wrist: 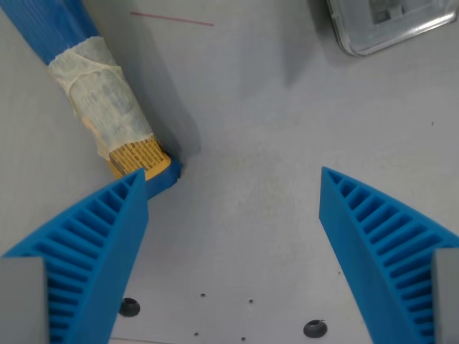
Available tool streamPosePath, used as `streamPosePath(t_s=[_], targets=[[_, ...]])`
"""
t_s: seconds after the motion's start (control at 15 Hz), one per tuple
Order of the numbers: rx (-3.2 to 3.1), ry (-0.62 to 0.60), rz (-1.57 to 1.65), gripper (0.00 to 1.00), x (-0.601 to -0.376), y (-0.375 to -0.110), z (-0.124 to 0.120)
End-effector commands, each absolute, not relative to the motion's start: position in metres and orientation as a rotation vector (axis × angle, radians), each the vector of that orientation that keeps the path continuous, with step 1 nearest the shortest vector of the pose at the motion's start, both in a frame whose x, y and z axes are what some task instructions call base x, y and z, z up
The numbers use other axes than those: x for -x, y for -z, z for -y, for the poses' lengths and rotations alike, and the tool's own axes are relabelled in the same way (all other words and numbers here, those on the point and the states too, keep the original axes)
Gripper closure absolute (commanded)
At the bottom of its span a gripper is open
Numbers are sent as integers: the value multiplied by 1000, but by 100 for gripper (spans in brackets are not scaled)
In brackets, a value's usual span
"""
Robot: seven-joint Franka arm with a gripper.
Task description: Pick up the blue bag
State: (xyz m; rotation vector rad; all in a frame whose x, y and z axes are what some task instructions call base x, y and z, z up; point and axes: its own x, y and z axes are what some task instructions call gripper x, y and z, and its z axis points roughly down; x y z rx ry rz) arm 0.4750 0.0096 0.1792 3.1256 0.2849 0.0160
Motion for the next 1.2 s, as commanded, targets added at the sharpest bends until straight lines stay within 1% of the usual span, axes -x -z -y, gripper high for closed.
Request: streamPosePath(t_s=[0.07,1.2], targets=[[-3079,-166,-387,0,-472,-173,-5],[-3076,-160,-435,0,-477,-157,-4]])
